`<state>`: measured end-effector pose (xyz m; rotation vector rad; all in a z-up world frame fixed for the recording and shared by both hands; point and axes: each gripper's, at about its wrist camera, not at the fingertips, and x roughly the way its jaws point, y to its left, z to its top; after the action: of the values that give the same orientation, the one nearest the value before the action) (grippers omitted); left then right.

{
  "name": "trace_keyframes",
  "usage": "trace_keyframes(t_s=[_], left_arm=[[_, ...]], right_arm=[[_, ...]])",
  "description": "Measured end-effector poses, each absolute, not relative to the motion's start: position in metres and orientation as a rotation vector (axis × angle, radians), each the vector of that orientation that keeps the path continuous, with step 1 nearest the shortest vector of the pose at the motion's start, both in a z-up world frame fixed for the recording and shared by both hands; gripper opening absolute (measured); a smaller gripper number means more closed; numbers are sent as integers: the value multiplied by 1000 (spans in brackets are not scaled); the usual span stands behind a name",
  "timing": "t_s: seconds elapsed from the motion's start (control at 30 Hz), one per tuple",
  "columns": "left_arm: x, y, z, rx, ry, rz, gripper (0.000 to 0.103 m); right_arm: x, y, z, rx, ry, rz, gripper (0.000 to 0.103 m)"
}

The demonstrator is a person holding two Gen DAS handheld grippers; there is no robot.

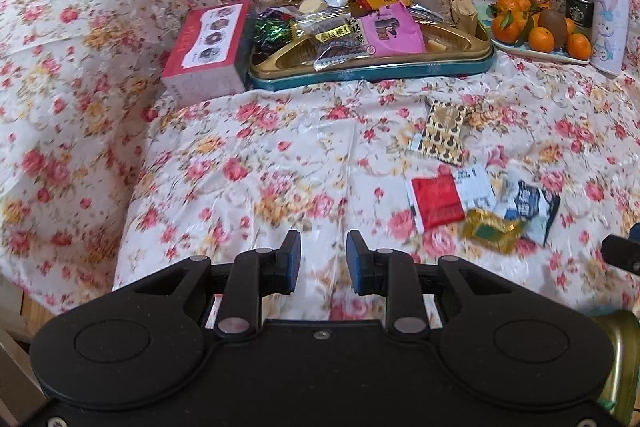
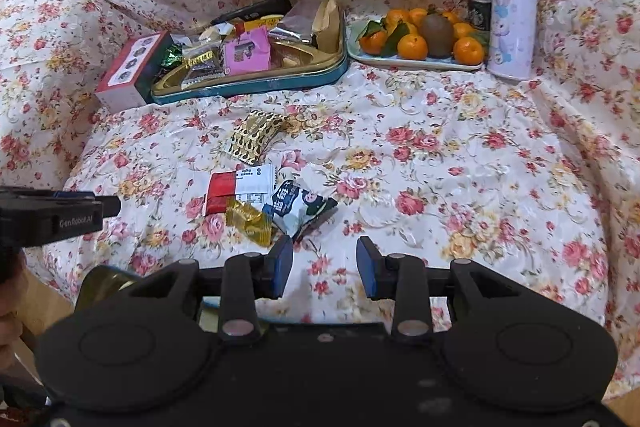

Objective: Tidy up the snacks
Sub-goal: 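Lift both tools out of the tray toward the remaining snacks, then grasp the blue-and-white packet with the right tool and lift it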

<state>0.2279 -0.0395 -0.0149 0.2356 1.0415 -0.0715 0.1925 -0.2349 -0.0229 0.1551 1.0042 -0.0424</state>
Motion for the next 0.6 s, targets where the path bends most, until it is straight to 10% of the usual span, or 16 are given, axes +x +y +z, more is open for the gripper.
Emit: trace_keyframes(t_s=[0.6], left_arm=[[274,-40,-54,200,1159,-72,36]], right_arm=[[244,-212,-63,70,1075,29,37]])
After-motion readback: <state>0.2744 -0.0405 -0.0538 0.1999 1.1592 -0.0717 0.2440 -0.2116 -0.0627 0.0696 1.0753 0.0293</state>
